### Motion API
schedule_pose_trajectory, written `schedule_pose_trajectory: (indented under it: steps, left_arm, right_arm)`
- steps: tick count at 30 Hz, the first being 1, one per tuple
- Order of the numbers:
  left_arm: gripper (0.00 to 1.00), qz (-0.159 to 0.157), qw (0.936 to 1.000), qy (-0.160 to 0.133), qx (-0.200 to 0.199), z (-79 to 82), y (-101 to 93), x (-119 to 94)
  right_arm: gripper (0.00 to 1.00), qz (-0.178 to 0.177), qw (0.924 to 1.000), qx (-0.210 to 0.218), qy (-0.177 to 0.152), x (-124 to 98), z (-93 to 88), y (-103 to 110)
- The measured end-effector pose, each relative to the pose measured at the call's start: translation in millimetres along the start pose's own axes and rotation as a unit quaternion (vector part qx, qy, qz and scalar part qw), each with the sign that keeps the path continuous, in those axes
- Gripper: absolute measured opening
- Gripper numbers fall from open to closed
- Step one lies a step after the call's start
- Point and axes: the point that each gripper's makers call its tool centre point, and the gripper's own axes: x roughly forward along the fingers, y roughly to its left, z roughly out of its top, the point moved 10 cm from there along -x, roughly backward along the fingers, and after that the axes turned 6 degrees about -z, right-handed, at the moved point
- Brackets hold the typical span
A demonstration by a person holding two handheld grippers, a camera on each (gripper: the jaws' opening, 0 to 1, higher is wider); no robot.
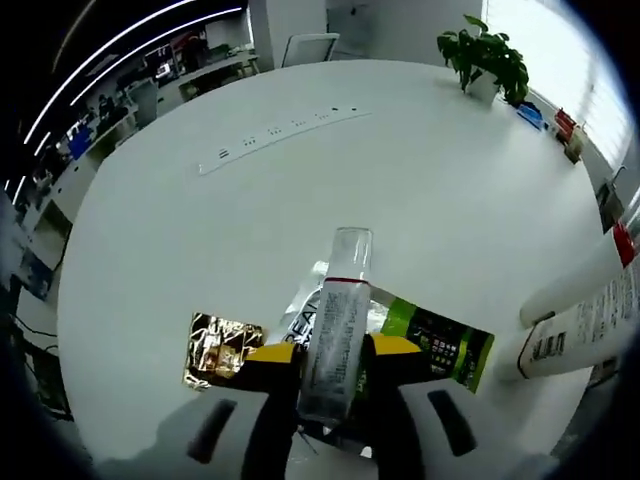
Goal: Arrange the skincare products in the storage area until every visible bottle or jar stands upright without overlapping.
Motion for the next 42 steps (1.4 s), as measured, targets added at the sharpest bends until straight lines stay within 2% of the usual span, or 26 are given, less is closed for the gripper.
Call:
schedule_pose_trajectory:
  steps: [8,21,28,33,42]
  left_arm:
    - [0.23,-0.007,0.9999,0.003,0.014,3.0,5.8,9]
    - [0.23,-0.029,0.9991,-0.012,-0.029,-1.1,7.5,1]
    - [0.22,-0.041,0.9973,-0.025,-0.055,-7.0,7.1,-12]
    - [0.22,-0.052,0.9951,-0.039,-0.075,-10.6,7.9,-20]
    - [0.22,-0.086,0.986,-0.079,-0.119,-16.8,7.2,-41]
  right_arm:
    - [0.95,-0.004,1.0,-0.002,-0.001,0,-0.1,-1]
    - [0.95,-0.005,1.0,-0.004,0.0,0,-0.6,-1]
    - [0.95,-0.006,1.0,-0.008,-0.001,0,0.2,0]
    - [0.94,-0.006,0.9999,-0.007,-0.004,0,0.4,-1]
    - [0.95,0.002,0.9999,-0.008,-0.006,-1,0.9,1]
